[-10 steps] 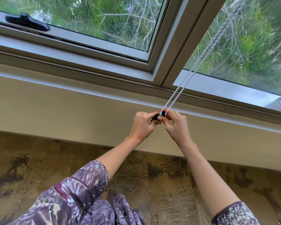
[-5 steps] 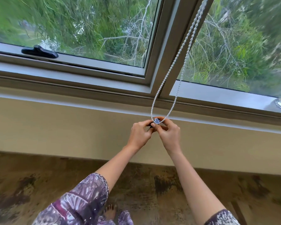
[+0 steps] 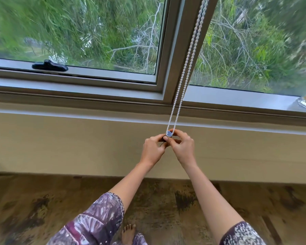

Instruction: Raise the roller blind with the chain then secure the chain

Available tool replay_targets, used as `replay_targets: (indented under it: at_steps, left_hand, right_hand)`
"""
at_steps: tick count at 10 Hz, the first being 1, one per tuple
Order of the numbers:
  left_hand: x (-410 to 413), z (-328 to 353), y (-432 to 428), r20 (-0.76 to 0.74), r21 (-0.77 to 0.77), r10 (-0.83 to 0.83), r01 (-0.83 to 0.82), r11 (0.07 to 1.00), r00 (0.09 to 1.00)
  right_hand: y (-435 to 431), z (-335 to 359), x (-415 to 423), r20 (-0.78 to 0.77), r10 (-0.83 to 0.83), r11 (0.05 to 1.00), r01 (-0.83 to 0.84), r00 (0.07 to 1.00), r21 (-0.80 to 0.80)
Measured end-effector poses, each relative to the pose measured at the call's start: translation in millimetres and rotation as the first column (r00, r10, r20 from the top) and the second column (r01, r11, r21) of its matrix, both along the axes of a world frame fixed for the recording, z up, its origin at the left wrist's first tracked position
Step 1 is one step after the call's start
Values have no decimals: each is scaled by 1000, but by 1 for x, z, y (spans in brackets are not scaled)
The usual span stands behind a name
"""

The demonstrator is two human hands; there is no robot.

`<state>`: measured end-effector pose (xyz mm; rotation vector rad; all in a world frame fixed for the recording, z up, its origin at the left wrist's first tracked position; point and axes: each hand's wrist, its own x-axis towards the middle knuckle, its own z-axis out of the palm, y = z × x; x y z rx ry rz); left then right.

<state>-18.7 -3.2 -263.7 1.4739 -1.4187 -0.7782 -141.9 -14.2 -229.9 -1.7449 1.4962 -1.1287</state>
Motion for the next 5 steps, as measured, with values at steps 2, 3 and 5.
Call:
replay_targets:
  at_steps: [2,3,5]
  left_hand:
    - [5,10,14,98,36,-3,-1,999,995]
    - [9,13,20,144,56,-23,15,998,989]
    - [13,17,49,312,94,-4,-27,995,950]
  right_hand:
    - [15,7,0,69,-2,999,0,998,33]
    - [21,7,-1,78,4,999,-8,997,52]
    - [44,-4,-2,31,-135,944,119,990,308]
